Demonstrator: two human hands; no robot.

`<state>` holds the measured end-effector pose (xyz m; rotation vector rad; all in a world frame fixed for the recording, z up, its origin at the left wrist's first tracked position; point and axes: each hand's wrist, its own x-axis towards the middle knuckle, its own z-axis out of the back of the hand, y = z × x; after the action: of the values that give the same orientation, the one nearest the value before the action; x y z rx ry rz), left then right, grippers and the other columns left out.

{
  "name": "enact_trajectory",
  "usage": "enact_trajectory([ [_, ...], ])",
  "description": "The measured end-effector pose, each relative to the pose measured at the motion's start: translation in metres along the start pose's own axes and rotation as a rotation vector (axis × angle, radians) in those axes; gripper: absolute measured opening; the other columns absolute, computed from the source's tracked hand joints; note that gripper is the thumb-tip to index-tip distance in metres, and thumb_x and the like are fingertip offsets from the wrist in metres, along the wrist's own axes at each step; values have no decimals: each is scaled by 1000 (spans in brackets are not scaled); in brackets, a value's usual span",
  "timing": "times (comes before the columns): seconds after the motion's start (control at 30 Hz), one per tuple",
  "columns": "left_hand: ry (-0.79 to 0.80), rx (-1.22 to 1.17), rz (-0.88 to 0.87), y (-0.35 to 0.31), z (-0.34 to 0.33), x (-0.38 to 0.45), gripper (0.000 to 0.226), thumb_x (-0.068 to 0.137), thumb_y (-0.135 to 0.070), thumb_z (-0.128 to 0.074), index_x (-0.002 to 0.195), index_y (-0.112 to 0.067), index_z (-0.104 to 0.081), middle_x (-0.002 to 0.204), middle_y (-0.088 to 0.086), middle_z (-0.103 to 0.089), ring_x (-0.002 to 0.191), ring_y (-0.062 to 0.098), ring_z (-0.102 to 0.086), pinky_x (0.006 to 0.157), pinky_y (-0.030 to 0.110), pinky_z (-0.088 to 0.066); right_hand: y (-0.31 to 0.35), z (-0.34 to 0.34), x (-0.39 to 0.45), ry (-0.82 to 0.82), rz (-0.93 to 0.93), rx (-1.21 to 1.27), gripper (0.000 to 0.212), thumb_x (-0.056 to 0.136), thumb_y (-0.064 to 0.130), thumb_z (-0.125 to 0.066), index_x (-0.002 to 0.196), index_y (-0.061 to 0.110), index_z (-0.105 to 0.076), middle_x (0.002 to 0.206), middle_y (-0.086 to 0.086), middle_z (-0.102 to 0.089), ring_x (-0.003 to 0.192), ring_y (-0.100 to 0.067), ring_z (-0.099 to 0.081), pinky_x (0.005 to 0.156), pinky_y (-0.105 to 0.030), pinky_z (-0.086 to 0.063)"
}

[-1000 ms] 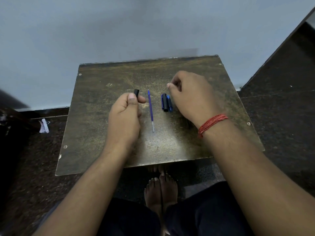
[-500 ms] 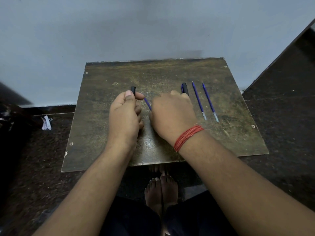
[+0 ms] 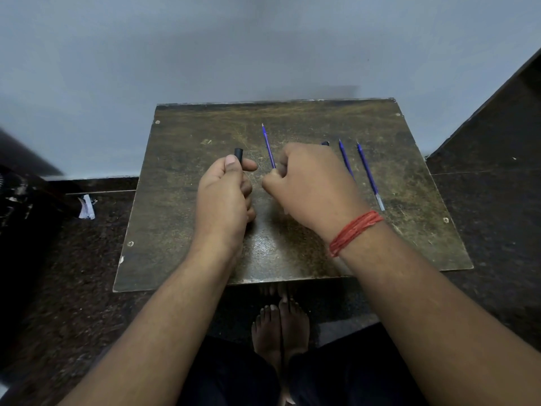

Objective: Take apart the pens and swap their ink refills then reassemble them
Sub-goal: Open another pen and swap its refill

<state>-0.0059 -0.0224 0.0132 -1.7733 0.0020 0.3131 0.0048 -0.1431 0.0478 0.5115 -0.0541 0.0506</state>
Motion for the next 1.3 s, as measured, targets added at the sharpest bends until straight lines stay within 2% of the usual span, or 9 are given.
enact_trajectory([
  [0.13,25,15,-5,1,-1,-2,35,110,-27,-35,87,-17,-59,49,-13,-31,39,4,-21,38,18,-21,-5,4,3,-51,-55,207,19,78,22,-61,68,18,-45,64,1,-57,63,-21,-59,53,-31,-40],
  [0.27,37,30,-6,1,-2,-3,35,110,-27,-35,88,-16,-59,49,-13,-31,39,4,-22,38,19,-21,-16,1,8,-104,-103,379,10,79,18,-65,77,15,-55,64,5,-55,57,-9,-51,49,-20,-35],
  [0.37,67,65,-13,3,-2,-4,35,110,-28,-36,88,-16,-60,49,-14,-33,39,3,-23,39,19,-22,-23,0,12,-148,-213,721,14,85,13,-69,94,15,-58,70,3,-59,63,-13,-57,59,-28,-45],
  [0.43,96,100,-21,6,-3,-5,35,109,-30,-37,87,-18,-62,50,-14,-34,39,3,-24,39,20,-23,-27,1,14,-146,-298,976,19,87,6,-69,100,12,-58,72,-2,-63,64,-17,-62,56,-31,-47],
  [0.53,141,173,-30,10,-4,-5,38,105,-35,-39,80,-28,-66,52,-13,-34,40,2,-26,40,21,-25,-29,2,16,-117,-378,1258,15,89,-2,-66,100,5,-61,73,-6,-65,58,-12,-62,53,-24,-50],
  [0.67,190,193,-14,10,-5,-6,37,100,-39,-42,75,-33,-68,54,-9,-33,40,5,-25,41,20,-24,-30,4,17,-140,-422,1456,12,90,-4,-64,98,3,-58,72,-8,-64,60,-16,-64,57,-25,-54],
  [0.93,236,175,-8,8,-8,-11,38,108,-31,-40,80,-23,-65,54,-9,-32,40,4,-23,40,19,-23,-30,7,17,-181,-367,1461,13,90,-4,-65,93,6,-57,73,-8,-65,63,-17,-64,60,-26,-55],
  [1.13,230,189,-13,6,-10,-12,37,109,-28,-38,82,-19,-62,53,-9,-30,40,4,-22,41,20,-20,-31,4,15,-49,-235,1128,15,84,6,-74,87,16,-63,72,0,-66,71,-15,-62,60,-28,-47],
  [1.3,244,201,-36,6,-10,-13,36,109,-29,-37,84,-18,-61,53,-10,-31,41,3,-24,42,22,-22,-29,1,12,71,-161,1025,7,86,18,-73,87,19,-66,86,-6,-69,78,-13,-61,63,-30,-45],
])
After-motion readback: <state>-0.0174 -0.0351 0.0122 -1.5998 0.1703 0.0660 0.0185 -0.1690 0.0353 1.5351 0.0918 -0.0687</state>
